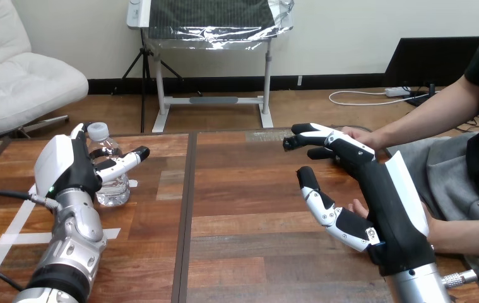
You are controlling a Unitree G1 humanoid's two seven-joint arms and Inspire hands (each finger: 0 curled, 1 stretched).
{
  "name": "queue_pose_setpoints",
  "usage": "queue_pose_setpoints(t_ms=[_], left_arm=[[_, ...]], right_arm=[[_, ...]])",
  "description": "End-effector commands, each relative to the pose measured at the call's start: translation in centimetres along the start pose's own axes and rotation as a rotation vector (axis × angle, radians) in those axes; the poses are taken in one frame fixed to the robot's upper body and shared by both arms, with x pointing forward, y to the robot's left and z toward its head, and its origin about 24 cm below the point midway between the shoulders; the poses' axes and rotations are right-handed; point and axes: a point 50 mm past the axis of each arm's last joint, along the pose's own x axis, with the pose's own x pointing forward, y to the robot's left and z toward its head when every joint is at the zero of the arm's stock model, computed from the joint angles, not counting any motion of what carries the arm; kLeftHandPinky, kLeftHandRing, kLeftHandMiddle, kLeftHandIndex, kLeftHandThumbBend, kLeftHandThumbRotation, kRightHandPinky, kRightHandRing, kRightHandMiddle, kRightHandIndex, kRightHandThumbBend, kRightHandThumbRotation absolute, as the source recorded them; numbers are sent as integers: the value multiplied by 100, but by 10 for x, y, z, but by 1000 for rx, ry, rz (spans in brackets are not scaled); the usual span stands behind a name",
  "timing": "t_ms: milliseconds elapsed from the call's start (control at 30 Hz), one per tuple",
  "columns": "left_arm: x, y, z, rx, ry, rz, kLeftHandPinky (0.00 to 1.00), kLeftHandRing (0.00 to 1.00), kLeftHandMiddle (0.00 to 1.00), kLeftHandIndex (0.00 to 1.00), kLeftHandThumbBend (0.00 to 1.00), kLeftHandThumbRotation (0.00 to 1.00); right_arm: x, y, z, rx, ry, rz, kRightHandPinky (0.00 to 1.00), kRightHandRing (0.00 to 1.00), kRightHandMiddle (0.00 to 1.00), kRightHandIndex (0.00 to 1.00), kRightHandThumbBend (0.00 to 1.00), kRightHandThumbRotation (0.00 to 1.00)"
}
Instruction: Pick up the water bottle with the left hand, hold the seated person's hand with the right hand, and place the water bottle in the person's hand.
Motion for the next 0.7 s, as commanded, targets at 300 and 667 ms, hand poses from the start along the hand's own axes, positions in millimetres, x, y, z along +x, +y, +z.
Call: queue_pose_setpoints(t_ms=[300, 667], left_arm=[[8, 14, 28, -61, -109, 69, 72, 82, 83, 83, 82, 47], [5, 14, 28, -204, -131, 122, 52, 59, 62, 64, 72, 12]], right_arm=[[13, -11, 13, -43, -86, -14, 68, 76, 78, 63, 23, 0], [13, -11, 12, -41, -80, -10, 64, 74, 77, 63, 23, 0]])
